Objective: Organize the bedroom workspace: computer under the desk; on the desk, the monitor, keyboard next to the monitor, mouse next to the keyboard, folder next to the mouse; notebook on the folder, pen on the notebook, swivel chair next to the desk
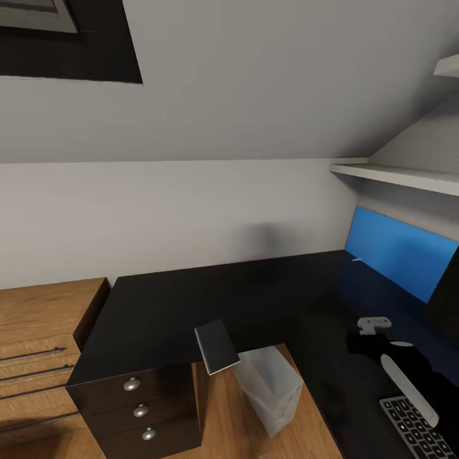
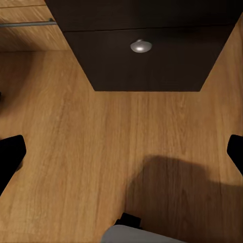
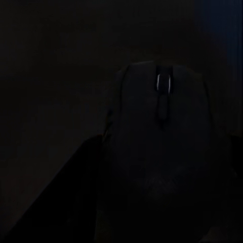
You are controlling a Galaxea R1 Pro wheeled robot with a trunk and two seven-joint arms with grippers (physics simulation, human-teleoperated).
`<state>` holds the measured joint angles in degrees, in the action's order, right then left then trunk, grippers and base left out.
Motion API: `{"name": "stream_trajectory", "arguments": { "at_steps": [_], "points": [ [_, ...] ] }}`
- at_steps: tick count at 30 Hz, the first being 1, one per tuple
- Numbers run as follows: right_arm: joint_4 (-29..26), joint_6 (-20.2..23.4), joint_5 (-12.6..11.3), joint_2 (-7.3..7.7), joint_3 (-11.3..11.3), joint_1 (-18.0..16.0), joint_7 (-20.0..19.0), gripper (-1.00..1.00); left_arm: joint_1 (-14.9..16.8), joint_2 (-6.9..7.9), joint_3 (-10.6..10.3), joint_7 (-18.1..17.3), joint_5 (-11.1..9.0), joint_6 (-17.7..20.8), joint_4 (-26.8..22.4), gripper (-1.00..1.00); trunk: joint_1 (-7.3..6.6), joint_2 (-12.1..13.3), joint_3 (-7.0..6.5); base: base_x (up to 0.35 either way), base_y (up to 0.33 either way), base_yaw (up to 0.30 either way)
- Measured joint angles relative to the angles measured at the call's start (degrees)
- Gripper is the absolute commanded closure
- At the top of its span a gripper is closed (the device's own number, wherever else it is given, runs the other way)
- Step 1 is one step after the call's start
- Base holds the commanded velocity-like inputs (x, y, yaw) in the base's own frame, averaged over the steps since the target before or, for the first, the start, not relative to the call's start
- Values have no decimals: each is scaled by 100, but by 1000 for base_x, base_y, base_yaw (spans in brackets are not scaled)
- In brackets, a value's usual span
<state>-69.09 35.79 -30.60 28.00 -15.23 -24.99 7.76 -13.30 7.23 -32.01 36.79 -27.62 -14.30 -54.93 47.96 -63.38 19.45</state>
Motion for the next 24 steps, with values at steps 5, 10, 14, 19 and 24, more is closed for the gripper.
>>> {"name": "stream_trajectory", "arguments": {
  "at_steps": [5, 10, 14, 19, 24],
  "points": [
    [67, -98, 265, -3, -7, 1, -5, 100, 0, 0, -1, 0, 0, 0, 0, -100, 0, 0, 0, 0, 0, 0],
    [548, -384, 487, -8, 1, -1, -18, 100, 0, -3, 0, -1, 0, 0, 0, -100, 0, 0, 0, 0, 0, 0],
    [2690, -1350, 789, -4, 3, -584, -1029, 100, 1, -8, -2, 0, 0, 0, 1, -100, 0, 1, -1, 0, 0, 0],
    [4295, -1815, 1089, -19, 0, -1226, -1481, 100, 0, -9, -1, 4, -1, -7, -57, -100, 0, 0, 0, 0, 0, 0],
    [4345, -1774, 1094, -34, -1, -1264, -1490, 100, 0, -9, -2, 33, -7, -8, -199, -100, 21, -39, 17, 0, 0, 0]
  ]
}}
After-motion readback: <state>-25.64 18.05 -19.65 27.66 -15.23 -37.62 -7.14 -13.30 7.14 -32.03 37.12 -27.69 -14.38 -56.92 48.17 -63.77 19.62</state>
